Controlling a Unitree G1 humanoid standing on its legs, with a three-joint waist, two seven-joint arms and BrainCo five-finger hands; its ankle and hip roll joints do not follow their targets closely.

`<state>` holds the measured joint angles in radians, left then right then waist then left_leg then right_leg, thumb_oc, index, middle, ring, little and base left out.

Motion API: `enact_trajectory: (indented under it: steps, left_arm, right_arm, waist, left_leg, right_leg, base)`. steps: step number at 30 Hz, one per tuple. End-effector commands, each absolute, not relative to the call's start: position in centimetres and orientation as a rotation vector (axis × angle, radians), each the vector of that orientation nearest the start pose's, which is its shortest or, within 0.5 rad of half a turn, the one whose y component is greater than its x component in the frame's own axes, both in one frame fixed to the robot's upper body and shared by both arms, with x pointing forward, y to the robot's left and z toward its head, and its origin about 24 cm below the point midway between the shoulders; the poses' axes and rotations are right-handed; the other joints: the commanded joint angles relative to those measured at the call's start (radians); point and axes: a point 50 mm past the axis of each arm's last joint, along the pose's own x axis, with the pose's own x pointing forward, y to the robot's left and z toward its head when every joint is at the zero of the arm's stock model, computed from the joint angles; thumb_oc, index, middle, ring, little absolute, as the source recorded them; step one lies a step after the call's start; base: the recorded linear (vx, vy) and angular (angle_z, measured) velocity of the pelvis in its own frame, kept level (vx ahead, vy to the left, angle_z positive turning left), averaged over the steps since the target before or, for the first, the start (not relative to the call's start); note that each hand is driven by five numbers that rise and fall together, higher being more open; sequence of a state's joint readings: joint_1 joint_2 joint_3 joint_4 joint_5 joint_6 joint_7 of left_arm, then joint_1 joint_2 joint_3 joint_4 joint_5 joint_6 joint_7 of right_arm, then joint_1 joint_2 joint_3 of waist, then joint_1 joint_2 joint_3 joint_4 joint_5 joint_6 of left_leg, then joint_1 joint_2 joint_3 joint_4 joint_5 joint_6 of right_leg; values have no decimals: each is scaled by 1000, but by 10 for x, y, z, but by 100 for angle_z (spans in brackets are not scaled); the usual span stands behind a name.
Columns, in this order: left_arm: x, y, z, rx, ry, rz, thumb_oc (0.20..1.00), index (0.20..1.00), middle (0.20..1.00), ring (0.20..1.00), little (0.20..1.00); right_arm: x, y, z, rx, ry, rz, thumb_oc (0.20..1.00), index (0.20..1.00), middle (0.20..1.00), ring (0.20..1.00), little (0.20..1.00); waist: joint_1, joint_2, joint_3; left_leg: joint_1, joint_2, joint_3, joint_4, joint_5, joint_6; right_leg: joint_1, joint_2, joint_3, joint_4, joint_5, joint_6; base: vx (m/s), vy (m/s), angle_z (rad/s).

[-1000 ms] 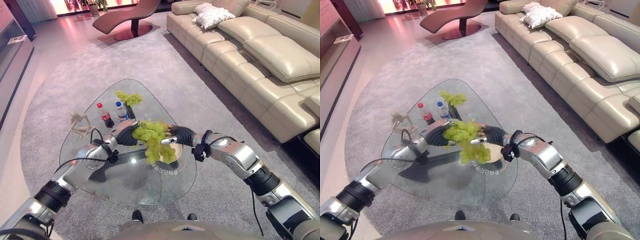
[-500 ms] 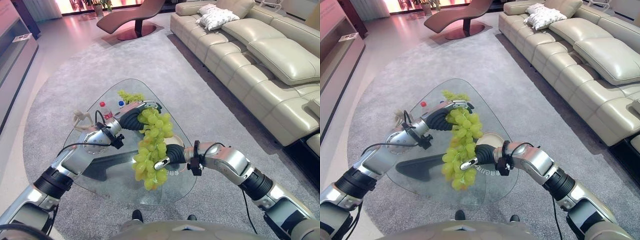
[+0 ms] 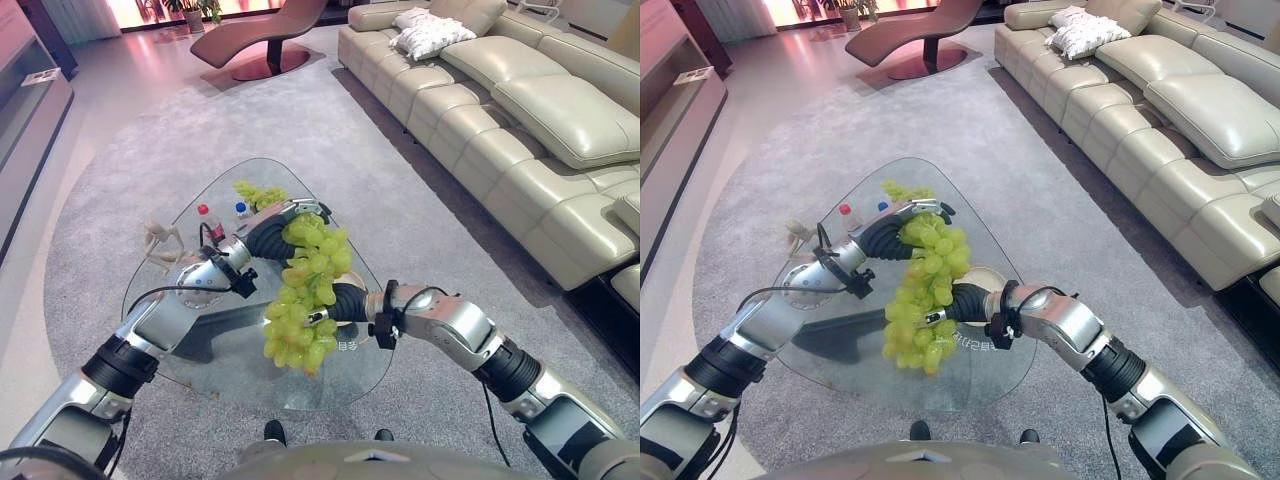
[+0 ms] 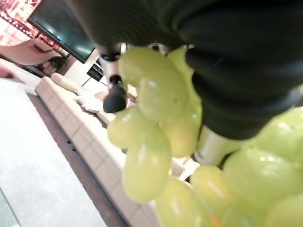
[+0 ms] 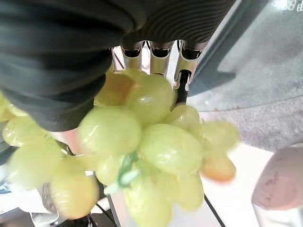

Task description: Pick up fruits into the plate

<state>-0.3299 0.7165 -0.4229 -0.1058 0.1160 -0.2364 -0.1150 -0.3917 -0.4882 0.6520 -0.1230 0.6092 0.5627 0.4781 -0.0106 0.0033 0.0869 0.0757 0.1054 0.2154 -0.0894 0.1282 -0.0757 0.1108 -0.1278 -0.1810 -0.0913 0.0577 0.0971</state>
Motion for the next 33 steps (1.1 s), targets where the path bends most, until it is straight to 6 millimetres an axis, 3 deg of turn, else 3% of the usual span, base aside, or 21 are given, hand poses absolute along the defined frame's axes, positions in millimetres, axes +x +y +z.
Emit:
enact_trajectory:
  steps: [1, 15, 16, 17, 27, 33]
  left_arm:
    - [284, 133, 185, 795, -674, -520, 200, 200, 200, 200, 200]
    - [287, 146, 171, 744, -588, -442, 200, 200, 200, 200, 200]
    - [287, 146, 170, 746, -587, -440, 849, 849, 849, 849, 849]
    - [286, 146, 169, 746, -582, -441, 1000, 1000, 1000, 1000, 1000]
    - [288, 148, 152, 872, -450, -543, 1000, 1000, 1000, 1000, 1000]
    - [290, 149, 132, 1070, -309, -650, 1000, 1000, 1000, 1000, 1000]
  right_arm:
    - [238, -32, 91, 25, 279, 1273, 200, 200, 200, 200, 200]
    - [245, -38, 94, 79, 204, 1156, 200, 200, 200, 200, 200]
    - [245, -39, 95, 82, 198, 1153, 200, 200, 200, 200, 200]
    - [245, -40, 96, 87, 192, 1148, 200, 200, 200, 200, 200]
    - [247, -40, 104, 146, 152, 1124, 200, 200, 200, 200, 200]
    - [249, -41, 107, 166, 135, 1103, 200, 200, 200, 200, 200]
  waist:
    - [2, -20, -15]
    - [0, -14, -7]
    - [1, -13, -7]
    - [0, -13, -7]
    - [1, -6, -2]
    - [-5, 5, 5]
  left_leg:
    - [38, 67, 7, 7, -62, -34]
    - [41, 69, 16, 8, -63, -31]
    - [41, 69, 15, 8, -62, -31]
    - [40, 69, 14, 8, -62, -31]
    - [36, 67, 12, 10, -62, -29]
    - [34, 66, 14, 13, -61, -24]
  right_leg:
    - [10, -94, -72, 22, 21, 51]
    - [10, -97, -76, 24, 20, 50]
    - [11, -97, -76, 23, 20, 50]
    - [11, -96, -75, 23, 20, 49]
    - [7, -95, -74, 26, 17, 48]
    - [1, -96, -69, 34, 15, 48]
  base:
    - [0, 0, 0]
    - [-2, 1, 0]
    - [0, 0, 0]
    - [0, 0, 0]
    - [0, 0, 0]
    - [0, 0, 0]
